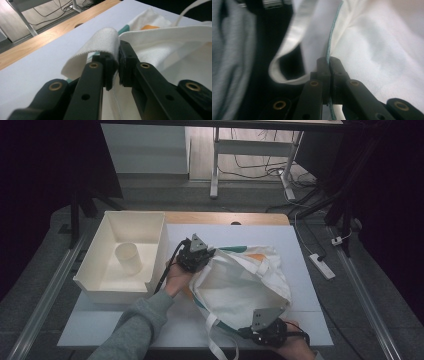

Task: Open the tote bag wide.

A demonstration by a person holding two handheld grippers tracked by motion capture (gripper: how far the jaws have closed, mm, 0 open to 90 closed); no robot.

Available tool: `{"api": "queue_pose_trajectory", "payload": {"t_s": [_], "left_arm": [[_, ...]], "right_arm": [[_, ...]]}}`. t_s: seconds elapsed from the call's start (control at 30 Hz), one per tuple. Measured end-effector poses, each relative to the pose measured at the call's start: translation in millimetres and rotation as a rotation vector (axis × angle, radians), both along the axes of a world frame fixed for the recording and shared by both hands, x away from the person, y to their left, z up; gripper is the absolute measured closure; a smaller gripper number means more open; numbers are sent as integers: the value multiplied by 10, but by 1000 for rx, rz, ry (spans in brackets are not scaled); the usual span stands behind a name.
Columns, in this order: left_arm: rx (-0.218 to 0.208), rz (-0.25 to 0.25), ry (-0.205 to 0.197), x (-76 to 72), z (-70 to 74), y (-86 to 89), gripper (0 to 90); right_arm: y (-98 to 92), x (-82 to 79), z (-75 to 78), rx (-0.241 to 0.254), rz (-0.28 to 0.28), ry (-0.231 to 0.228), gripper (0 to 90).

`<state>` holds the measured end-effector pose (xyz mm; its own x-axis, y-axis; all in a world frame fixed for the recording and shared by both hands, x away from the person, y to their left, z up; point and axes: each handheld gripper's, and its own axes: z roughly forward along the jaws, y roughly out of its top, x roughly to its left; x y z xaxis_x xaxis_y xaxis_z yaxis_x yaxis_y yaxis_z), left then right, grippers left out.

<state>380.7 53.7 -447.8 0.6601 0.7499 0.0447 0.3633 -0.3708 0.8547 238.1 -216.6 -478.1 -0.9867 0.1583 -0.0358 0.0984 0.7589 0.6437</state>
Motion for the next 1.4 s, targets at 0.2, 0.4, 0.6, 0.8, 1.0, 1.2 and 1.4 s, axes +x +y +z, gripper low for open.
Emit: {"api": "queue_pose_trajectory", "payload": {"t_s": [0.2,0.4,0.6,0.8,1.0,1.2,1.4], "left_arm": [[-13,-1,17,21,-13,16,819],[5,-18,15,2,-21,-20,818],[4,-30,20,-1,-16,-11,817],[8,-34,22,-13,-11,-12,817],[5,-40,24,-12,-15,-6,816],[5,-44,26,-12,-21,-5,816],[7,-50,22,-19,-21,-6,816]], "right_arm": [[23,-79,-30,-4,37,26,877],[23,-62,-55,6,33,-2,809],[4,-39,252,139,-43,-115,600],[-86,156,530,162,-268,-264,562],[-152,384,576,184,-429,-328,556],[-96,547,571,151,-479,-349,554],[1,747,541,75,-492,-329,585]]}}
